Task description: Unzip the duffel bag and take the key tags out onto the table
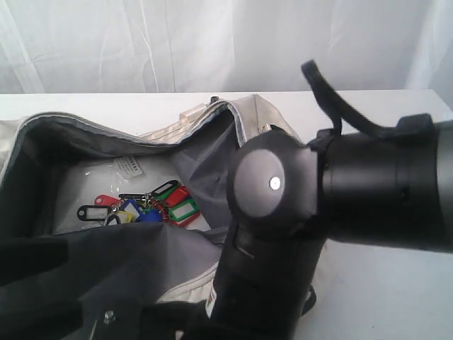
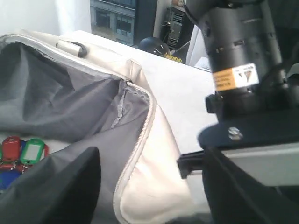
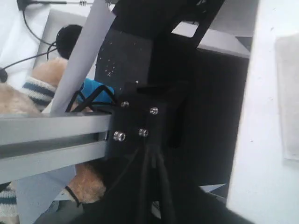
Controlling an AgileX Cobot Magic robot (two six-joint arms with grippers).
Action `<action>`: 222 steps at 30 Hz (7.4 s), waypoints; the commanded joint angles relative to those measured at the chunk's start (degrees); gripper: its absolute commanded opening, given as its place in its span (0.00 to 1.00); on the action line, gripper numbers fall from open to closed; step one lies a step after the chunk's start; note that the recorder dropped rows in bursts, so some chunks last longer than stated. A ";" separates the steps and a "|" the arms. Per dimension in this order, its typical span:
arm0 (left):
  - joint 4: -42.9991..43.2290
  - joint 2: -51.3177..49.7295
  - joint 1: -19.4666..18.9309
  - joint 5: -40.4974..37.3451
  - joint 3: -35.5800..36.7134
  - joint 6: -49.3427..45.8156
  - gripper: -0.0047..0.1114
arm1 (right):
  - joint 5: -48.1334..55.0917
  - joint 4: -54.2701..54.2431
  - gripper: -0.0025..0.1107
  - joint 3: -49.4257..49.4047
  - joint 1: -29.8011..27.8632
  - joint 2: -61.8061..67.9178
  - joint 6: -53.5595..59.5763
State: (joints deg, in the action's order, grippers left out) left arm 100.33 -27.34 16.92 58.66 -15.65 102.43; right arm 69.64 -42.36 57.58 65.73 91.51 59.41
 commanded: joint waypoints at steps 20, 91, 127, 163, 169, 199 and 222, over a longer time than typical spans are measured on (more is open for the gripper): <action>-7.42 0.65 0.47 -32.11 -1.94 -7.55 0.50 | -25.55 7.24 0.06 -3.27 2.28 -15.09 -1.52; -0.38 0.54 0.47 -77.92 2.48 -7.92 0.04 | -87.40 1.86 0.64 0.27 -1.92 20.01 -15.68; -0.38 0.54 0.47 -77.80 2.48 -7.79 0.04 | -114.75 -57.58 0.02 3.14 -1.92 -26.94 62.59; -0.38 0.64 0.47 -77.69 2.48 -7.79 0.04 | -107.79 -42.73 0.02 -28.11 -21.80 -11.53 27.82; -0.38 0.64 0.47 -77.69 2.48 -7.79 0.04 | -111.61 -38.59 0.02 -28.11 -21.80 -4.17 22.15; -0.38 0.64 0.47 -77.70 2.48 -8.07 0.04 | -120.99 -45.86 0.63 -28.11 -21.80 -10.81 17.19; -0.38 0.64 0.47 -68.52 1.08 -7.98 0.04 | -109.50 -57.58 0.20 -40.81 -21.80 -72.79 38.95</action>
State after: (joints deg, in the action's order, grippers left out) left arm 98.75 -27.06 16.92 -13.80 -13.84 94.16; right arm -41.97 -98.66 18.83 44.26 24.26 93.46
